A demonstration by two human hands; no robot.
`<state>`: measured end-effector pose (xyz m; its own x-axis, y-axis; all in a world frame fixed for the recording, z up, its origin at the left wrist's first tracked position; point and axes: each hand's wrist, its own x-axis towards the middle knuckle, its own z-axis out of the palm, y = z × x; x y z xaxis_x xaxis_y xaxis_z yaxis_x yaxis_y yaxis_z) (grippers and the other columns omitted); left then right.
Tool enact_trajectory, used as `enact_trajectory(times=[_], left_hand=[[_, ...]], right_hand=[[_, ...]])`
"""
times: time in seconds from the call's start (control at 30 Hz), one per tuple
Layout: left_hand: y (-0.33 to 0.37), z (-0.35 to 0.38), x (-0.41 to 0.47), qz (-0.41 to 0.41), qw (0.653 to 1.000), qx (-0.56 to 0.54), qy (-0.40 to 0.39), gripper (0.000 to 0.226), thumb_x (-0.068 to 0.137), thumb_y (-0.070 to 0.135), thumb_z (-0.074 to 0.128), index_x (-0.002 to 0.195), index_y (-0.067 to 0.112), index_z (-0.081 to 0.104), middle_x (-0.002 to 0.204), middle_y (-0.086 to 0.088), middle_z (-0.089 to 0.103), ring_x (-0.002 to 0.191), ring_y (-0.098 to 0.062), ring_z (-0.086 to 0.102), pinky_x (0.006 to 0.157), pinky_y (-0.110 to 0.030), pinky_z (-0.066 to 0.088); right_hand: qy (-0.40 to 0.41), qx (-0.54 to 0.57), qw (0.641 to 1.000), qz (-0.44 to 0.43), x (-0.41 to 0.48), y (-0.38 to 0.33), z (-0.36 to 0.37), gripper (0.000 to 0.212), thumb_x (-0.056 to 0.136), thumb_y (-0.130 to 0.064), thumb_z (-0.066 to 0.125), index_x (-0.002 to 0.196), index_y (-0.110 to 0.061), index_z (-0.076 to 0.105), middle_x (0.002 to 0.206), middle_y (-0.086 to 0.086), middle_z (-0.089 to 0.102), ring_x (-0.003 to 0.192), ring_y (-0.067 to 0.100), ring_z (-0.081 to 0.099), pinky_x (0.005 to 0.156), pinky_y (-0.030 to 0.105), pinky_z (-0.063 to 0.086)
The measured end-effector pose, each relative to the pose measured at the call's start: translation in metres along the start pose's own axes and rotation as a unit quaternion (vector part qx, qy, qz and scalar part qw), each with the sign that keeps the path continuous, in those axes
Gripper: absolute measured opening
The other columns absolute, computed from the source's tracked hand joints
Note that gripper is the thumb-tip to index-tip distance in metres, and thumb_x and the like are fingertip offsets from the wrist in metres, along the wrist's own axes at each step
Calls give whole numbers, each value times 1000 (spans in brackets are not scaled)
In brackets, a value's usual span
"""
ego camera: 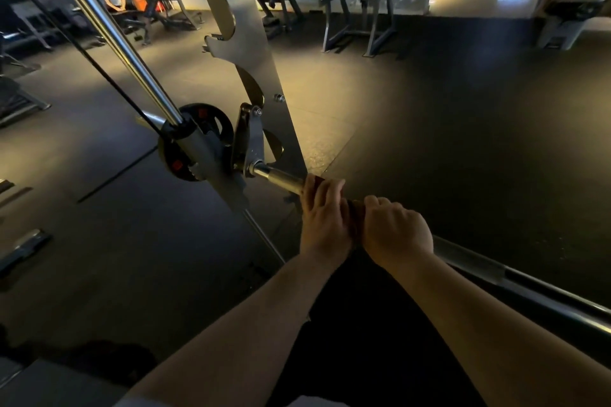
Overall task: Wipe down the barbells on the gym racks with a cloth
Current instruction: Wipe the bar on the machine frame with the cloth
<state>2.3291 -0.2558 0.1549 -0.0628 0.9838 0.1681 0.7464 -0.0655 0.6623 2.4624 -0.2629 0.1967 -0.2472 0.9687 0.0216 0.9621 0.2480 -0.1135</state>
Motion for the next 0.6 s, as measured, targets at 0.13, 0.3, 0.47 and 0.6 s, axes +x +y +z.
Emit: enact_trajectory(times=[0.13, 0.3, 0.47, 0.6], left_hand=[[-14, -8, -9, 79, 995, 43, -46, 71, 98, 39, 59, 158, 27, 24, 165, 8, 22, 155, -14, -15, 125, -47, 3], [-31, -34, 13, 89, 993, 80, -18, 46, 108, 43, 26, 150, 29, 38, 158, 3, 38, 154, -14, 10, 126, -52, 13], [-2, -4, 9, 18, 1000, 20, -12, 37, 105, 31, 46, 141, 26, 46, 158, 1, 36, 155, -17, 2, 125, -54, 13], [-19, -27, 8, 128, 984, 97, -73, 55, 102, 48, 36, 152, 25, 37, 160, 2, 34, 155, -18, 2, 125, -44, 2]], right_hand=[[24, -20, 999, -11, -1, 0, 4, 23, 101, -38, 56, 114, -20, 52, 104, 0, 64, 84, 15, 64, 72, 29, 52], [36, 3, 999, -30, -2, 0, 4, 23, 104, -41, 49, 112, -20, 53, 99, -1, 63, 79, 14, 62, 73, 29, 55], [13, -7, 1000, -26, -2, 0, 0, 26, 100, -39, 59, 115, -20, 52, 108, 0, 64, 89, 15, 65, 79, 30, 57], [14, 30, 999, -16, 0, 2, 4, 20, 103, -36, 54, 117, -22, 52, 109, -2, 64, 90, 12, 64, 80, 28, 55]])
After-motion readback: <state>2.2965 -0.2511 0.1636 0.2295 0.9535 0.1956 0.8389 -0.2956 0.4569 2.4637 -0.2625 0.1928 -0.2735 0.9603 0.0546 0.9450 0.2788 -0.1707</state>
